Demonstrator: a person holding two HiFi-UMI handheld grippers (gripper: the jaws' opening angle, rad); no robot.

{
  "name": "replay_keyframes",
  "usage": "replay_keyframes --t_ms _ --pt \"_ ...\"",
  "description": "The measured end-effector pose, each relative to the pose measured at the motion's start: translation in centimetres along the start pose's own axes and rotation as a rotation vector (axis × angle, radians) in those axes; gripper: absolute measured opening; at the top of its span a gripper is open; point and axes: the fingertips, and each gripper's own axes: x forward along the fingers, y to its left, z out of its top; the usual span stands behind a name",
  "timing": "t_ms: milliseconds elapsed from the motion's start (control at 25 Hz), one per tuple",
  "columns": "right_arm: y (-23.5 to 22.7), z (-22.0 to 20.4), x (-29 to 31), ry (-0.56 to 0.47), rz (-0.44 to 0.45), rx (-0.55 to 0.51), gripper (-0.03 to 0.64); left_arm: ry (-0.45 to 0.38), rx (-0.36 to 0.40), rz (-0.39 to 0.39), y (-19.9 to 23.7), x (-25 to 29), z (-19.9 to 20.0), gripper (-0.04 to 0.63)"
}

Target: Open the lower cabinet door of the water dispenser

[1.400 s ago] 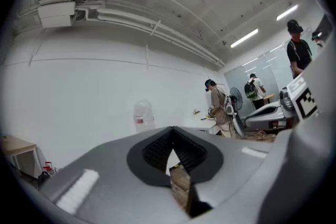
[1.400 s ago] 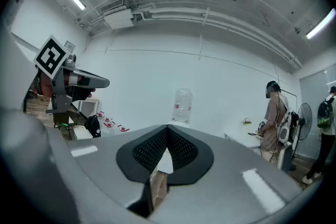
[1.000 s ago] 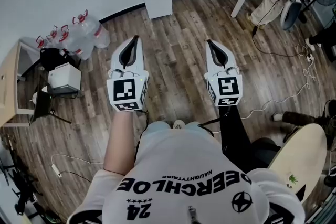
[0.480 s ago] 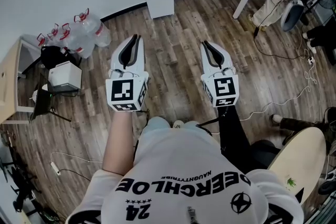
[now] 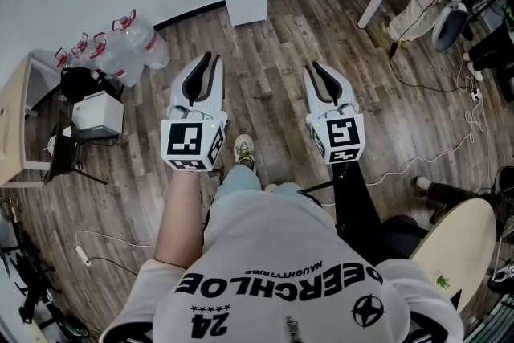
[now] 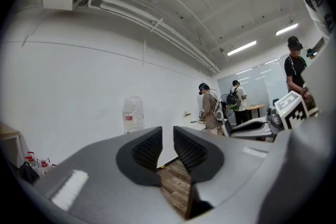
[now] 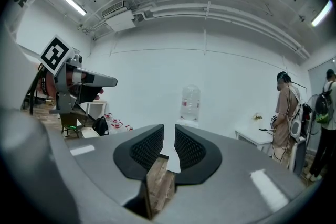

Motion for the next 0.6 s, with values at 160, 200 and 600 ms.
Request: replay_keyframes --t_ms 160,200,600 --pt "0.3 -0.7 2.5 0.025 0.007 -0.01 0.048 0.007 -0.008 -0.016 1.5 1.6 -1.0 0.084" --pt "0.1 -0.7 3.2 0.026 0.006 -0.015 0.048 0.007 -0.016 -0.017 2.0 2.2 -1.2 0.091" --pt "-2.0 -0.6 12.4 0.05 -0.011 -0.031 0.048 0.016 -0.044 -0.054 7.6 10.7 -2.5 0.097"
